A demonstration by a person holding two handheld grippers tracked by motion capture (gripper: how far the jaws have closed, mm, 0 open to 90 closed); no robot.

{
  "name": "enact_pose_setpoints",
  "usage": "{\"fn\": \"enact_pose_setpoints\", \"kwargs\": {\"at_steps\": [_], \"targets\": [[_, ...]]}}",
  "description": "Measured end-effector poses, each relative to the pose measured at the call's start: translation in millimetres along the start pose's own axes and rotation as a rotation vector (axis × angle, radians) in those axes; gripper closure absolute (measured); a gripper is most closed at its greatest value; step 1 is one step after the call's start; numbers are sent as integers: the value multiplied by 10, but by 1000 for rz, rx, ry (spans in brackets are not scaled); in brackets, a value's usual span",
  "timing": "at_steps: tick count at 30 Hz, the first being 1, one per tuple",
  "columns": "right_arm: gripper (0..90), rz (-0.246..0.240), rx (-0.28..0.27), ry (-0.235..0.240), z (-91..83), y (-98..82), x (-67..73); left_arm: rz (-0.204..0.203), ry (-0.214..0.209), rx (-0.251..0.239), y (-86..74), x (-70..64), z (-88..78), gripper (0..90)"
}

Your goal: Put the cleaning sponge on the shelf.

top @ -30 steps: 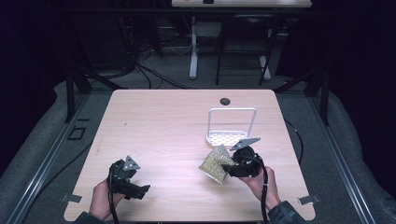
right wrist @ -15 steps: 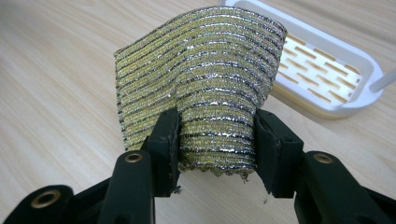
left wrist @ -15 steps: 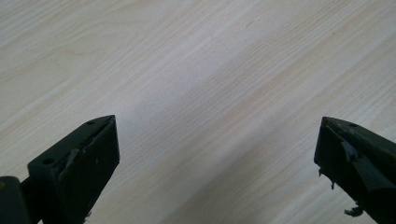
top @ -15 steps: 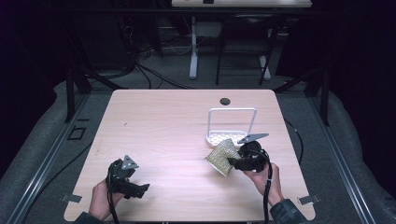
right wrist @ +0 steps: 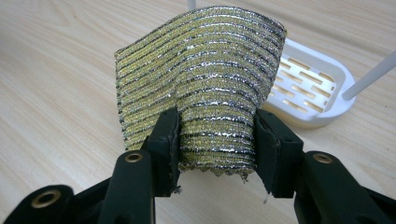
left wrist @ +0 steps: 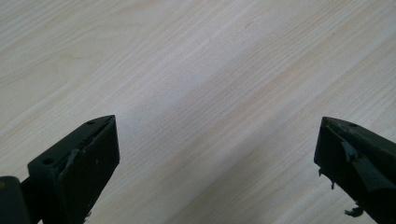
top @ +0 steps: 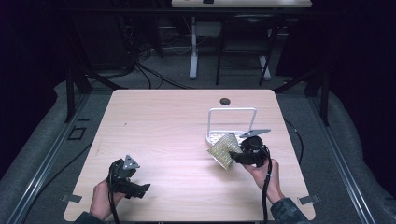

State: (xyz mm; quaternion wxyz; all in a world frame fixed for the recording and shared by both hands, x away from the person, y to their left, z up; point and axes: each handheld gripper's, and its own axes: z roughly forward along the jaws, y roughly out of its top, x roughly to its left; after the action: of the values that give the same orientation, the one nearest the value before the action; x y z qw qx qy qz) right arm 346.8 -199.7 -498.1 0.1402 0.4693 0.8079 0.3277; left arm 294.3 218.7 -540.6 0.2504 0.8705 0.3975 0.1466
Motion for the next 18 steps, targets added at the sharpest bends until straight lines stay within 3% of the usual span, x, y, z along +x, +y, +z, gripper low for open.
{"fn": "enact_pose_setpoints", "kwargs": {"at_steps": [18], "targets": [[543,64,-27,-43,151,85,-123,0,10,-2,-10,-2,-10,1]]}}
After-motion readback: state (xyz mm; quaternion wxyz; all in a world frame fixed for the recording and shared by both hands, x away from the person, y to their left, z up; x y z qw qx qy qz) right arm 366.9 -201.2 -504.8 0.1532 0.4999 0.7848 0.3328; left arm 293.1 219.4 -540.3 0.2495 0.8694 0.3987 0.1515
